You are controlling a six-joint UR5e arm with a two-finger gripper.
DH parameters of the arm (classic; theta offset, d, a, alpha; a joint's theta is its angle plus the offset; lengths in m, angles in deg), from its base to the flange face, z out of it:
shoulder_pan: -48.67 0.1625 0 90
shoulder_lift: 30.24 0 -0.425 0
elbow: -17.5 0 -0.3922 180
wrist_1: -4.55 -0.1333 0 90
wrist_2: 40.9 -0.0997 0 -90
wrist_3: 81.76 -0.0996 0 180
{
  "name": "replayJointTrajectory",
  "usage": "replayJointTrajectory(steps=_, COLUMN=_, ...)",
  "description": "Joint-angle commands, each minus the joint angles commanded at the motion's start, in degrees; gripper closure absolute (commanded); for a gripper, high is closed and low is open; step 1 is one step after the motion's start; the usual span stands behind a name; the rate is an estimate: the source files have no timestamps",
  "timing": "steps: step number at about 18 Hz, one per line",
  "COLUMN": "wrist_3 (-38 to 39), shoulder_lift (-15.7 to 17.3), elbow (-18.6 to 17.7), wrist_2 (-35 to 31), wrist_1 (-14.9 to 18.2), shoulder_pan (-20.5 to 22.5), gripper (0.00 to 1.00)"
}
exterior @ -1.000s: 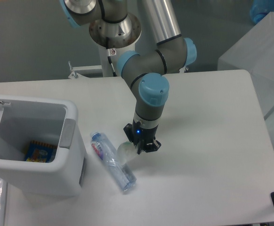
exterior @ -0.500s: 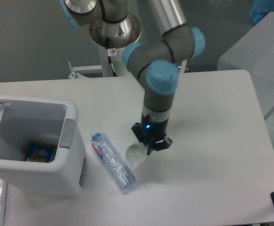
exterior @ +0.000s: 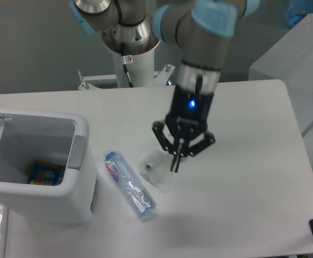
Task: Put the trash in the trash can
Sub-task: 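Lift the plastic bag and carry it over the white bin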
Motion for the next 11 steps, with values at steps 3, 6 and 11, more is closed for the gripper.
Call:
replayJointTrajectory(steps=3, wrist_3=3.6, shoulder_lift=3.8, elbow=-1.0, wrist_2=0.1, wrist_1=0.3, shoulder_pan=-2.7, gripper=1.0)
replayJointTrajectory(steps=6, wrist_3=1.4, shoulder_lift=4.7, elbow=-1.3, wrist_2=-0.6, wrist_1=0.2, shoulder_pan=-6.3, gripper=1.0)
replayJointTrajectory(steps=11, wrist_3=-9.4, shoulder_lift=5.5, elbow=-2.3, wrist_2=-4.3, wrist_1=0.4, shoulder_pan=-11.2, gripper=1.0)
